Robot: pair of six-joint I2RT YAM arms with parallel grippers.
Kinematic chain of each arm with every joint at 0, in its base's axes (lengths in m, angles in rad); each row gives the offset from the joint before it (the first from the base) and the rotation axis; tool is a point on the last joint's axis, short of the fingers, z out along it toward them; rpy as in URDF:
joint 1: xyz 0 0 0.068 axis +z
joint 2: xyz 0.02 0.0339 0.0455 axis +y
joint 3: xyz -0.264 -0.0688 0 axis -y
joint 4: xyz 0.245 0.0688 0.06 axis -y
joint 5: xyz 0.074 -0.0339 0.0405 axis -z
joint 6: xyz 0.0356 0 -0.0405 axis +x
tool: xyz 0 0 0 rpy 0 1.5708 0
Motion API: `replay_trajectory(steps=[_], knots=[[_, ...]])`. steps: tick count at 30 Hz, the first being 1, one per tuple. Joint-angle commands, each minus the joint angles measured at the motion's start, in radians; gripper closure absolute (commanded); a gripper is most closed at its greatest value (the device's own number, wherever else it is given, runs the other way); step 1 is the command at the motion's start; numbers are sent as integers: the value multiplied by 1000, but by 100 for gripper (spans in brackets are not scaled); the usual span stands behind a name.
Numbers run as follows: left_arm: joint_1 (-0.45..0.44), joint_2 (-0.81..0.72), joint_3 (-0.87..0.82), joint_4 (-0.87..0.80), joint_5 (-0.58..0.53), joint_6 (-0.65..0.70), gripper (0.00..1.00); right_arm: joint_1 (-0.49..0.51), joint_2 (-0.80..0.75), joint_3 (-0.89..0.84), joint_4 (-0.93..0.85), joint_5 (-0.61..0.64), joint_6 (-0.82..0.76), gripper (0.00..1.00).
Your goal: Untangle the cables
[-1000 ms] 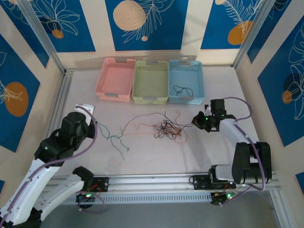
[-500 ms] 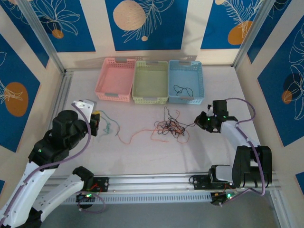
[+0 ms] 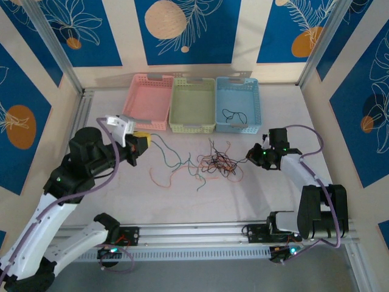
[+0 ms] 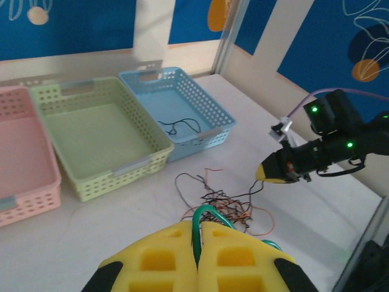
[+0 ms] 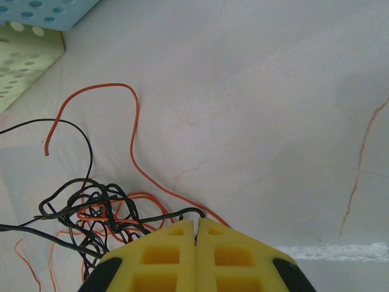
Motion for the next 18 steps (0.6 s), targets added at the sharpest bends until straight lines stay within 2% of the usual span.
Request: replay_trajectory(steps=[1, 3, 5, 7, 13, 18], knots=[[7, 35, -7, 103, 78, -87, 100, 23, -20, 3, 6, -33, -16, 93], [7, 62, -38, 117, 63, -110, 100, 36, -42, 5, -1, -28, -22, 76], [7, 99, -75, 118, 33, -127, 100, 54, -74, 11, -21, -4, -27, 51], [8, 127, -125, 147, 33, -136, 100, 75, -111, 21, -53, 32, -35, 39], [7, 177, -218, 197, 16, -179, 100, 177, -292, 32, -73, 31, -75, 35], [7, 163, -203, 216, 67, -195, 100, 293, -381, -15, 86, -122, -83, 40]])
